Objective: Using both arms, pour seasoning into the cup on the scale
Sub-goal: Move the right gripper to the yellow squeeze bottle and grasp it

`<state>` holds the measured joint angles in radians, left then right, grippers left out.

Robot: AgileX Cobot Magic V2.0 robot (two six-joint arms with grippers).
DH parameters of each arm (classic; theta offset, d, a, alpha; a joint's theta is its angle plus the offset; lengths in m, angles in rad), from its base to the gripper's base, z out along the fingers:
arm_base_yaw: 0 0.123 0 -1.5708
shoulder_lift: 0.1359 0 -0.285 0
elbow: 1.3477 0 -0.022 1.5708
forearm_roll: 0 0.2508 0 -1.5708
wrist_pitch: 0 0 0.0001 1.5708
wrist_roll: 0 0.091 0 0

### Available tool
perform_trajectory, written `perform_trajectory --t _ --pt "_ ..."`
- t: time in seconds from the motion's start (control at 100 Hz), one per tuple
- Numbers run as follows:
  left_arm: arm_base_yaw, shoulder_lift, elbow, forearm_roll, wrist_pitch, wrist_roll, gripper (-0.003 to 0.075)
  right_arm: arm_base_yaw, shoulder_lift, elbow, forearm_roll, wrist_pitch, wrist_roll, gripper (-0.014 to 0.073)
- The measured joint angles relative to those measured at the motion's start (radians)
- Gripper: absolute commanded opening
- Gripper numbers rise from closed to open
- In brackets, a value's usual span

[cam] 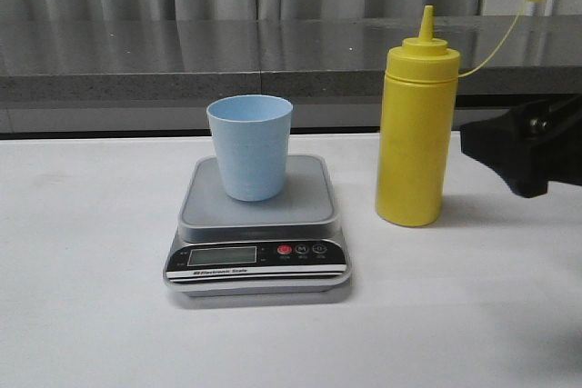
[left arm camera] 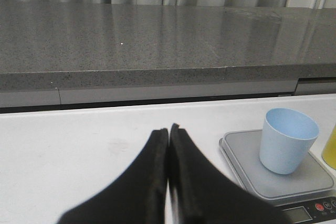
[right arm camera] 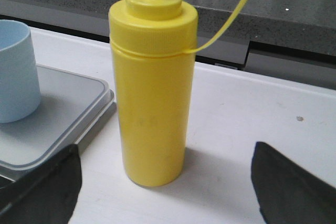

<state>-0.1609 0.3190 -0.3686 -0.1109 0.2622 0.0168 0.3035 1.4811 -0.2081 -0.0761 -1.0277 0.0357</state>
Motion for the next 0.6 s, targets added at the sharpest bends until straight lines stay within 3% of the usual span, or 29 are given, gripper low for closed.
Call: perform_trajectory --t 0.12,0.28,0.6 --pt "0.000 0.000 0.000 0.000 0.000 0.000 -0.0020 0.000 0.119 -0.015 -0.011 -0.086 0.000 0.0647" --pt "0.000 0.000 0.000 0.000 0.000 0.000 -0.0020 0.000 0.230 -0.063 -0.051 -0.100 0.000 0.0647" --pt "0.000 0.000 0.000 0.000 0.000 0.000 -0.0020 0.000 0.287 -0.168 -0.075 -0.102 0.000 0.0647"
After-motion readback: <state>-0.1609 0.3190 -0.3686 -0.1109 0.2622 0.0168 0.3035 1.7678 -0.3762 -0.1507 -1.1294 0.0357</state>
